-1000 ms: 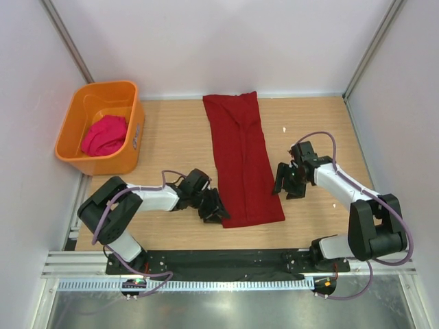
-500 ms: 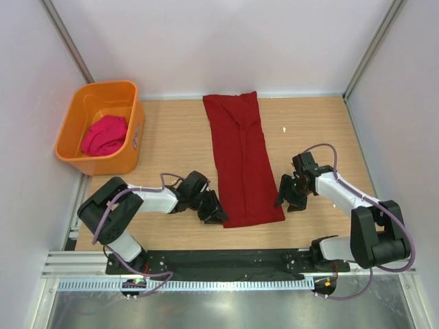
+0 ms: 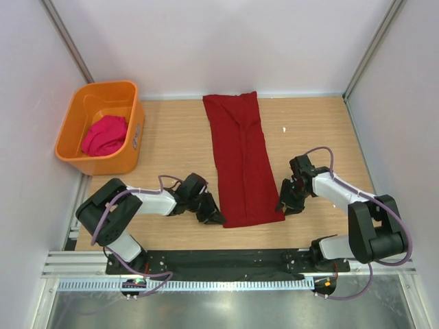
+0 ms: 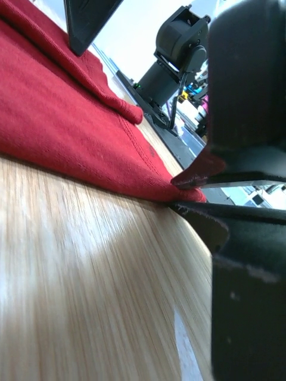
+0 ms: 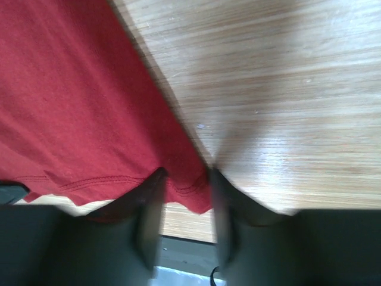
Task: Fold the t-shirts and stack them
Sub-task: Fold the tshirt
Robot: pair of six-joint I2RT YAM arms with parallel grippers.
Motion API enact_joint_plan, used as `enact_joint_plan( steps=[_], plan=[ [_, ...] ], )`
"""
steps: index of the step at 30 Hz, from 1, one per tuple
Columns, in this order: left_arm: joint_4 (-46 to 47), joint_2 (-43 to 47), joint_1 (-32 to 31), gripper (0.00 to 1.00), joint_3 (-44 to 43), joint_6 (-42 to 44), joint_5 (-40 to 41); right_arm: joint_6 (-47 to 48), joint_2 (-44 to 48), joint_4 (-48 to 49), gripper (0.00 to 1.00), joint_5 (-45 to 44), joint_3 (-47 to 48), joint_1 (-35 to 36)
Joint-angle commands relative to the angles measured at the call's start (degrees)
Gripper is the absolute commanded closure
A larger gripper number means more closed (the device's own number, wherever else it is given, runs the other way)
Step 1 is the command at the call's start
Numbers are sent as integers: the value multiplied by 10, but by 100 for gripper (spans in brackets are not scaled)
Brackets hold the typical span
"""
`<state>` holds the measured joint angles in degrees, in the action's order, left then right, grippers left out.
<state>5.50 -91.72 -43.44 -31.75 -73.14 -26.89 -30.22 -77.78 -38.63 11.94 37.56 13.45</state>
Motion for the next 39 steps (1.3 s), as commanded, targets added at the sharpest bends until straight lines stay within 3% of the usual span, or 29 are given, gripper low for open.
enact_joint_plan(
  steps=[1,3,4,9,17,23,27,30,36,39],
  plan=[
    [-58,1,-2,86,27,13,65,-17,0,8,63,4,-7,10],
    [-58,10,-2,97,33,13,63,-25,3,8,72,10,-13,18],
    [-62,15,-2,100,36,14,62,-27,12,6,82,11,-14,21],
    [-79,62,-2,100,64,13,52,-63,74,-7,99,14,-41,39],
    [-125,182,-21,100,108,-31,46,-140,213,-42,99,61,-87,73],
    [-239,241,-15,100,17,-8,73,-137,233,-45,99,41,-46,80],
    [-249,198,48,100,-70,18,41,-109,150,-14,99,30,56,72],
    [-246,128,130,100,-157,63,18,-76,10,-3,99,33,158,44],
    [-245,-71,199,100,-350,99,-52,-35,-186,-28,99,57,390,-1],
    [-248,-117,222,100,-432,100,-59,-21,-276,-42,99,75,485,-14]
  ],
)
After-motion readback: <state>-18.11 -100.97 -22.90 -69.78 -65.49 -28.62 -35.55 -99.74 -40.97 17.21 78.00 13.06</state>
